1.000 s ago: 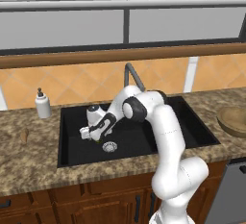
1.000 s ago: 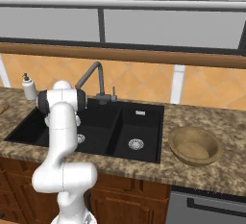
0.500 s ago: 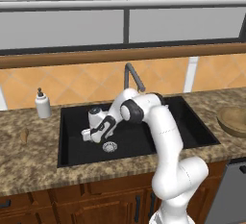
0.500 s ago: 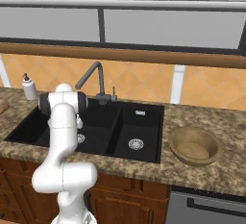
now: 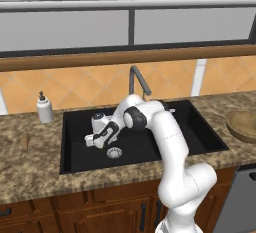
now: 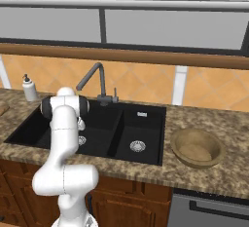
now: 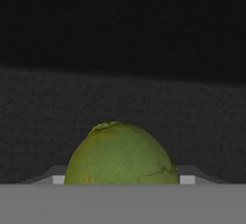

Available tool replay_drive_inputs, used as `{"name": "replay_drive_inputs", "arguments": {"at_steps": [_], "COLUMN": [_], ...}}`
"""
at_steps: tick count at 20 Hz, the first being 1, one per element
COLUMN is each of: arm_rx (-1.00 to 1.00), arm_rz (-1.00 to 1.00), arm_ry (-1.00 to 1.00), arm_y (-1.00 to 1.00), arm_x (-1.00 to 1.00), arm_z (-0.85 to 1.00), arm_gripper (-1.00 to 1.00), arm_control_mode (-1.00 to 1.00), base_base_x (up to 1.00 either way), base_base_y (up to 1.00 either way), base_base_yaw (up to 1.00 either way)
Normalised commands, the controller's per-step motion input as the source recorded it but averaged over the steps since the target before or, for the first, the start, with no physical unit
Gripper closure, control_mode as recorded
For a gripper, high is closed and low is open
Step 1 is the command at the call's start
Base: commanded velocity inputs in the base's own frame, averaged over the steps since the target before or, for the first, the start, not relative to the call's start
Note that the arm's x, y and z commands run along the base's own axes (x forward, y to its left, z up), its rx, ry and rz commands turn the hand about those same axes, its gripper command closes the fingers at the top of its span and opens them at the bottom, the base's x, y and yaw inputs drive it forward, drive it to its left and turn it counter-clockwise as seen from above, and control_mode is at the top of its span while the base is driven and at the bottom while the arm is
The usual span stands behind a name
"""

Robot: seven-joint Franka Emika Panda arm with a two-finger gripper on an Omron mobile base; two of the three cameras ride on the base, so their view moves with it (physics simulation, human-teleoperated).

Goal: Pick the lime from the sink and place it in the bowl. Then pick the bowl and place it in the microwave. Then close the microwave door and press the start button.

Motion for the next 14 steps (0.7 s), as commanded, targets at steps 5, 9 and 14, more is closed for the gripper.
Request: {"name": "replay_drive_inputs", "arguments": {"at_steps": [5,9,14], "arm_rx": [0.00,0.03,0.02], "arm_rz": [0.00,0.00,0.00], "arm_ry": [-0.01,-0.10,-0.07], "arm_y": [0.09,0.00,0.00], "arm_x": [-0.22,-0.51,-0.55], "arm_z": [0.39,1.00,1.00], "arm_gripper": [1.00,1.00,1.00], "arm_control_mode": [-1.00,-1.00,-1.00], "base_base_x": [0.00,0.00,0.00], "base_base_y": [0.00,0.00,0.00], "base_base_yaw": [0.00,0.00,0.00]}}
